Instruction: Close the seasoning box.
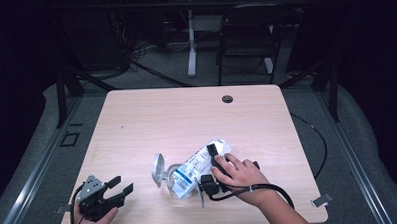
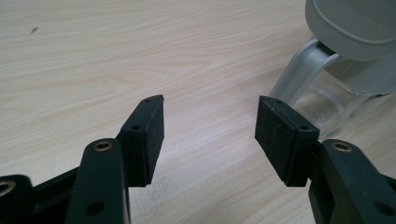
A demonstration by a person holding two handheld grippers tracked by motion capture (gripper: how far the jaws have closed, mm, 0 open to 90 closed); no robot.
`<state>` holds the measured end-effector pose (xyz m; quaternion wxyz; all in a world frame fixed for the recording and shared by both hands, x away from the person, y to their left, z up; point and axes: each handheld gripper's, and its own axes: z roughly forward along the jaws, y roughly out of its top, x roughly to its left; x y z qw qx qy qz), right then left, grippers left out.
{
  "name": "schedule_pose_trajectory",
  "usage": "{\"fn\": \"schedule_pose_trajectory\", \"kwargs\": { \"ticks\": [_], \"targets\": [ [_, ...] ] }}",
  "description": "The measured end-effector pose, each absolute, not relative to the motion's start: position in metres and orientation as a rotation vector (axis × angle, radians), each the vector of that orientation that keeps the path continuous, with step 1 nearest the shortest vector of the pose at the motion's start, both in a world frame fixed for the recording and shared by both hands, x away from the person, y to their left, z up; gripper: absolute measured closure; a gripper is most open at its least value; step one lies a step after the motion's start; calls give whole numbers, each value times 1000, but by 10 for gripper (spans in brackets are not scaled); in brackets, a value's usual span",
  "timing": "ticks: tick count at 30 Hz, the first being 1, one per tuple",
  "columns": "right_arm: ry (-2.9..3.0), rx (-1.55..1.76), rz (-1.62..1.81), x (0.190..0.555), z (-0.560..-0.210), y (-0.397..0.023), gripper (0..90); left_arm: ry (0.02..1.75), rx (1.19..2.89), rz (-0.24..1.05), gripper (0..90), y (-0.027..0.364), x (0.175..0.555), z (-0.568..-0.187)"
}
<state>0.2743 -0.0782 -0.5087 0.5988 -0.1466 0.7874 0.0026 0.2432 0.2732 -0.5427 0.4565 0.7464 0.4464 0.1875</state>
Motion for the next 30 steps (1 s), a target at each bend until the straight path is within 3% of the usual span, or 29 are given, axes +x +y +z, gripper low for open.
{"fn": "schedule_pose_trajectory", "kwargs": {
  "ticks": [30],
  "targets": [
    [1827, -345, 12, 275, -509, -78, 483, 1100, 1839, 457, 428, 272, 243, -543]
  ]
}}
